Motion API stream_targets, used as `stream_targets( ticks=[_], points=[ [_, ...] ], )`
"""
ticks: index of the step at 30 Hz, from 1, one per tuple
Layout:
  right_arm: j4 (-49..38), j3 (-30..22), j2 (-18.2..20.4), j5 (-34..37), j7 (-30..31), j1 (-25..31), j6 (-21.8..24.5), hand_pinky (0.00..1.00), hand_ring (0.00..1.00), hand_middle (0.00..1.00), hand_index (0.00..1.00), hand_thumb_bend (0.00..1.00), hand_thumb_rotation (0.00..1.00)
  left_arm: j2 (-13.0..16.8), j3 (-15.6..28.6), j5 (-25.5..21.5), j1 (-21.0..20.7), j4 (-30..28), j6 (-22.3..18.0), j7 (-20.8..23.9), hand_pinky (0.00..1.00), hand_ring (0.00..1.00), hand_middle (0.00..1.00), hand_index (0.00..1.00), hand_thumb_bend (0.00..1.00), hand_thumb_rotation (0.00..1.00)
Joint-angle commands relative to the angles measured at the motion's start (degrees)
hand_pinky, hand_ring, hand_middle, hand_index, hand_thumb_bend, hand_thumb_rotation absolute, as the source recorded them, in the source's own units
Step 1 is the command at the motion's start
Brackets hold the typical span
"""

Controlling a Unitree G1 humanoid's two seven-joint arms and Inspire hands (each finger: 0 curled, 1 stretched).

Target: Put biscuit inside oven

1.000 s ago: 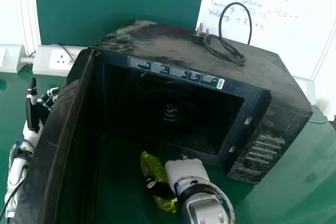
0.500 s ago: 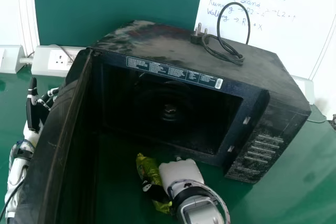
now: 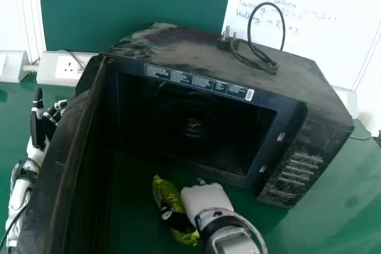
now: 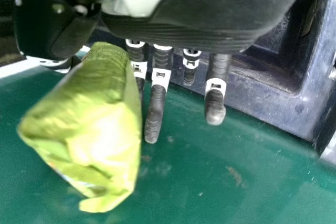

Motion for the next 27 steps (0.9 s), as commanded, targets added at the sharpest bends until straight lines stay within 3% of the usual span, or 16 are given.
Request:
stream_targets(
  ticks=[1, 5, 7, 9, 27],
  points=[
    [-0.72, -0.5, -0.02, 2.1, 2.45, 1.28, -0.25, 0.15, 0.24, 0.47, 0.69, 0.56, 0.0, -0.16, -0.29, -0.06, -0.24, -0.38, -0.27, -0.15, 0.24, 0.3, 0.39, 0.49, 0.52, 0.08],
    [-3.1, -2.21, -0.73, 4.41, 2.83, 0.43, -0.82, 0.12, 0.19, 0.47, 0.68, 0.56, 0.0, -0.21, -0.17, -0.07, -0.35, -0.28, -0.01, 0.02, 0.24, 0.3, 0.39, 0.49, 0.52, 0.08],
    [-4.41, -3.32, -1.04, 6.15, 2.61, 0.12, -0.89, 0.1, 0.18, 0.47, 0.53, 0.54, 0.0, -0.24, -0.17, -0.09, -0.29, -0.38, 0.06, 0.09, 0.24, 0.3, 0.39, 0.49, 0.52, 0.08],
    [-5.61, -4.18, -1.39, 7.16, 3.16, -0.45, -1.01, 0.08, 0.16, 0.47, 0.5, 0.53, 0.0, -0.14, -0.27, 0.19, -0.24, -0.3, -0.24, -0.04, 0.24, 0.3, 0.39, 0.49, 0.52, 0.08],
    [-10.47, -8.47, -1.04, 9.4, 4.79, -3.44, -1.2, 0.09, 0.17, 0.47, 0.49, 0.53, 0.0, -0.02, -0.03, -0.09, -0.29, 0.22, -0.41, -0.78, 0.24, 0.31, 0.39, 0.49, 0.52, 0.08]
  ],
)
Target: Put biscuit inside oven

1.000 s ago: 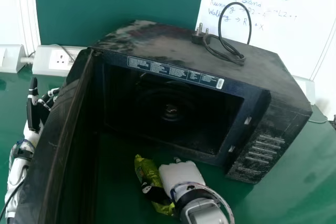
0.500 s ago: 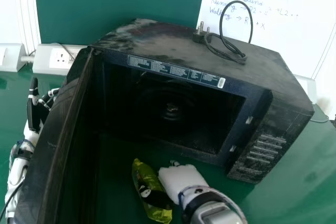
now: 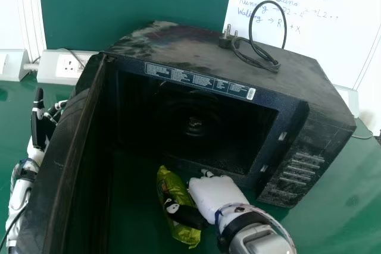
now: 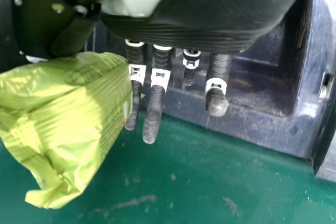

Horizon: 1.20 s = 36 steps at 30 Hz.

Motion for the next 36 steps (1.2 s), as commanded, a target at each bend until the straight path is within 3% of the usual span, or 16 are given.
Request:
stream_targets(
  ticks=[1, 9, 14, 22, 27, 36],
  points=[
    [-1.36, -0.56, 0.39, 0.11, -0.24, -1.03, -0.04, 0.09, 0.17, 0.47, 0.49, 0.53, 0.0, -0.01, -0.04, -0.21, -0.26, -0.01, -0.41, -0.5, 0.24, 0.31, 0.39, 0.49, 0.52, 0.08],
    [-0.78, -1.89, 0.86, -1.4, 1.55, -4.16, 0.64, 0.12, 0.22, 0.47, 0.49, 0.53, 0.0, 0.13, 0.12, -0.36, -0.41, 0.33, -0.31, -0.63, 0.24, 0.3, 0.39, 0.49, 0.52, 0.08],
    [0.99, -3.39, 1.32, -1.78, 0.57, -7.19, 1.81, 0.1, 0.2, 0.47, 0.49, 0.52, 0.0, 0.13, 0.29, -0.44, -0.35, 0.47, -0.55, -0.97, 0.24, 0.3, 0.39, 0.49, 0.52, 0.08],
    [6.3, -5.77, -1.1, 0.42, -6.19, -11.74, 2.17, 0.06, 0.14, 0.47, 0.49, 0.53, 0.0, 0.18, 0.4, -0.31, -0.12, 0.39, -0.82, -1.15, 0.24, 0.3, 0.39, 0.49, 0.52, 0.08],
    [11.6, -5.96, -1.72, -0.13, -8.31, -15.8, 4.05, 0.08, 0.18, 0.47, 0.49, 0.53, 0.0, 0.29, 0.48, -0.44, 0.01, 0.18, -0.43, -1.25, 0.24, 0.3, 0.39, 0.49, 0.52, 0.08],
    [21.14, -4.52, -4.07, 1.17, -14.65, -21.4, 5.12, 0.08, 0.17, 0.47, 0.49, 0.53, 0.0, 0.24, 0.42, -0.21, 0.07, -0.04, -0.18, -0.83, 0.23, 0.3, 0.38, 0.49, 0.52, 0.08]
  ],
)
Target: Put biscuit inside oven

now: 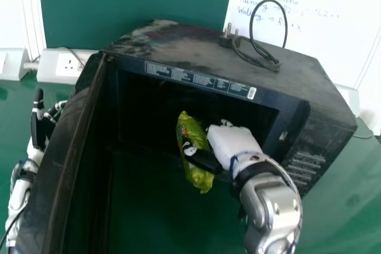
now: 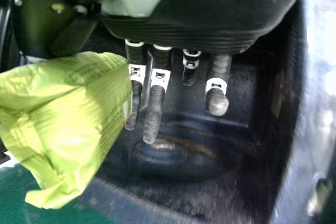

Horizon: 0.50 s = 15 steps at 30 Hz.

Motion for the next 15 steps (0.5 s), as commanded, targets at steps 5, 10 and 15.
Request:
stream_targets(
  ticks=[5, 10, 15],
  points=[
    [7.57, 2.18, -1.81, 1.84, -5.34, -4.2, 0.84, 0.11, 0.19, 0.47, 0.49, 0.53, 0.0, 0.12, 0.12, -0.27, 0.2, -0.49, -0.05, -0.02, 0.23, 0.3, 0.39, 0.49, 0.52, 0.08],
    [14.83, 4.16, -2.52, 3.85, -10.61, -7.24, 1.27, 0.11, 0.18, 0.47, 0.49, 0.53, 0.0, 0.06, 0.09, -0.3, 0.34, -0.62, 0.07, -0.02, 0.24, 0.3, 0.39, 0.49, 0.52, 0.08],
    [19.7, 6.22, -2.72, 5.33, -15.35, -9.37, 2.35, 0.11, 0.18, 0.47, 0.49, 0.53, 0.0, 0.03, -0.02, -0.03, 0.44, -0.65, -0.3, -0.01, 0.24, 0.3, 0.39, 0.49, 0.52, 0.08]
  ],
)
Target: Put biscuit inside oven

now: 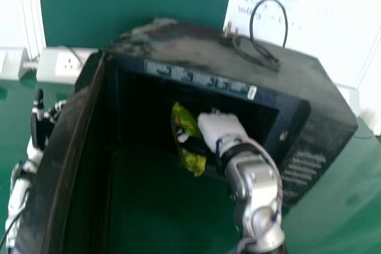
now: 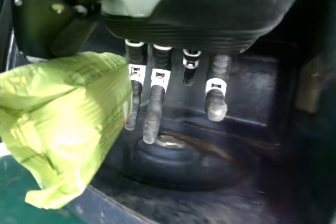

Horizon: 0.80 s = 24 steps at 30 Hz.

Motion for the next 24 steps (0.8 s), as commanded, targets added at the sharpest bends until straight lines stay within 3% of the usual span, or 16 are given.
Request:
stream_targets(
  ticks=[1, 14, 24],
  points=[
    [1.84, 1.21, -0.42, 0.72, -2.78, -2.25, 0.89, 0.1, 0.17, 0.47, 0.49, 0.53, 0.0, 0.06, -0.04, 0.01, 0.36, -0.52, -0.36, -0.15, 0.24, 0.3, 0.39, 0.49, 0.52, 0.08],
    [12.59, 5.78, -3.26, 4.43, -12.82, -6.57, 1.25, 0.14, 0.21, 0.47, 0.49, 0.53, 0.0, -0.02, -0.06, -0.27, 0.65, -1.32, 0.17, -0.02, 0.24, 0.3, 0.39, 0.49, 0.52, 0.08],
    [21.08, 9.03, -5.9, 7.14, -19.42, -10.57, 0.26, 0.11, 0.18, 0.47, 0.49, 0.53, 0.0, 0.03, 0.04, -0.3, 0.57, -0.96, 0.05, -0.2, 0.24, 0.3, 0.39, 0.49, 0.52, 0.08]
  ],
)
